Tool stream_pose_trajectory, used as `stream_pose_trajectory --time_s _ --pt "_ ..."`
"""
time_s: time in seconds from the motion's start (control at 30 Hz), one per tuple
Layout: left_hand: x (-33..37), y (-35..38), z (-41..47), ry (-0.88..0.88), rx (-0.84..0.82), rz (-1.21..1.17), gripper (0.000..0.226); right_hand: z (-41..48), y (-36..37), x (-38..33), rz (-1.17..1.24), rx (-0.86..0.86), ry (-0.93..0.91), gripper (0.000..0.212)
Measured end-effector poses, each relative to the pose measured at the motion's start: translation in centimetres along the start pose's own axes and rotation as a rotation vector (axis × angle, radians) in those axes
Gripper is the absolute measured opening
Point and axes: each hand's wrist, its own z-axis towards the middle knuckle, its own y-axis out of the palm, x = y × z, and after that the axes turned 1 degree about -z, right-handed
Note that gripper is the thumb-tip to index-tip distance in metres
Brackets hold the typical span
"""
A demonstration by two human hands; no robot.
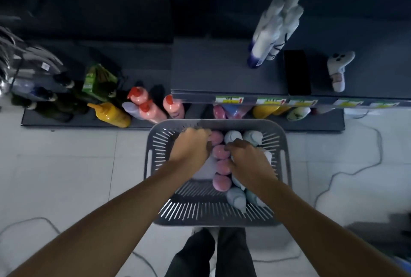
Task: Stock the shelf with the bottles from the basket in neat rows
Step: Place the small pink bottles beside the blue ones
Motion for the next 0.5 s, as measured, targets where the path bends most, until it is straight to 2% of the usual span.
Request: stream_pose_trajectory --time_s 0.17,0.33,0.5 --pt "-0.3 3.0 2.2 0.058 0.078 0.017 0.023 1.5 3.8 0.2 -0.092 0.080 -0.055 0.035" --pt "-0.7 5.1 3.2 0.105 0.073 0.025 0.021 2.5 5.7 0.3 -0.125 0.186 -0.105 0.043" --pt "-0.8 5.9 3.8 0.083 0.090 0.011 0.016 3.3 6.6 0.7 -0.086 0.179 -0.123 0.053"
